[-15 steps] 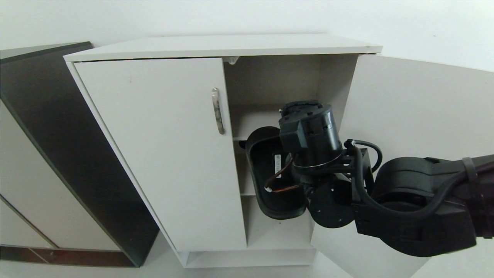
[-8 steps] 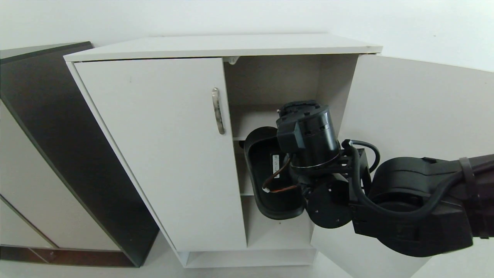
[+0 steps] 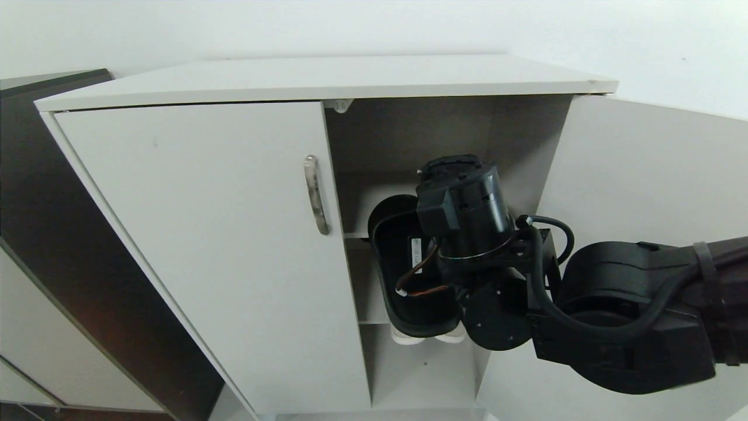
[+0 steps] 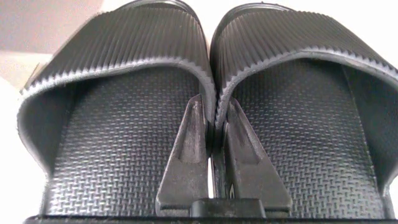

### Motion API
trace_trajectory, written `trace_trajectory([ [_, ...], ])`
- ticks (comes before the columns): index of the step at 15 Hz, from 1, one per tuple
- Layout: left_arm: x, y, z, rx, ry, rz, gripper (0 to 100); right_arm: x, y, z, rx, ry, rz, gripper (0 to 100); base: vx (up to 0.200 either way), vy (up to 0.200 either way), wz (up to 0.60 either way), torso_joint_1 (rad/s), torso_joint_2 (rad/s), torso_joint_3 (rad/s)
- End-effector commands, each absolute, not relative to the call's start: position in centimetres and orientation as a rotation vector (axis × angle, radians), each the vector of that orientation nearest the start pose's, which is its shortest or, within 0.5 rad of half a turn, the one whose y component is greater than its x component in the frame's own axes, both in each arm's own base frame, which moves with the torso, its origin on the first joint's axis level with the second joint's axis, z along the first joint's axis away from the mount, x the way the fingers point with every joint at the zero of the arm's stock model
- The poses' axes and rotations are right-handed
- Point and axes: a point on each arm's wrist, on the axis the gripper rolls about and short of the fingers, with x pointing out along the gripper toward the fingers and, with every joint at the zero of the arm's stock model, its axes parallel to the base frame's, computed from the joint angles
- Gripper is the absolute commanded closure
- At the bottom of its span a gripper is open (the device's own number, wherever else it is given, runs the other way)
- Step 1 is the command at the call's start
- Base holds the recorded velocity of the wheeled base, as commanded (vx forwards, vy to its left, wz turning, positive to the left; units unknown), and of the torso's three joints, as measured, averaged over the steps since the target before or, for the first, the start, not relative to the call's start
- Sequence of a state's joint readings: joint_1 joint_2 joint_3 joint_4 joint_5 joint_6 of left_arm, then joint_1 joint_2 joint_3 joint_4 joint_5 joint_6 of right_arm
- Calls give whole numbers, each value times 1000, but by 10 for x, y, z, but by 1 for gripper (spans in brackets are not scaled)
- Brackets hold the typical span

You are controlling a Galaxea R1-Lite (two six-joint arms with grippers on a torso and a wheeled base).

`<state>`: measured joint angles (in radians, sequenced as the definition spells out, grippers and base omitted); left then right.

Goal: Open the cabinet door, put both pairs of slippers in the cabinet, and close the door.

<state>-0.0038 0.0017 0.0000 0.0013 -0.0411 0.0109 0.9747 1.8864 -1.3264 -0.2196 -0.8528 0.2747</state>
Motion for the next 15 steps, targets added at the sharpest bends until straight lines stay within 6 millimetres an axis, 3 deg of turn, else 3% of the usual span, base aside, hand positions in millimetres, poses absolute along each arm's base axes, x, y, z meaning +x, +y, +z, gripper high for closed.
trace_trajectory([
  [1, -23, -1, 75, 11, 3, -45, 100, 222, 297, 225, 4, 222, 90, 100, 200, 0, 0, 2, 2, 7],
  [9, -23, -1, 75, 11, 3, -45, 100, 238, 298, 222, -6, 219, 70, 100, 25, 0, 0, 0, 0, 0],
  [15, -23, -1, 75, 9, 3, -44, 100, 293, 306, 219, 8, 197, 25, 100, 0, 0, 0, 0, 0, 0],
])
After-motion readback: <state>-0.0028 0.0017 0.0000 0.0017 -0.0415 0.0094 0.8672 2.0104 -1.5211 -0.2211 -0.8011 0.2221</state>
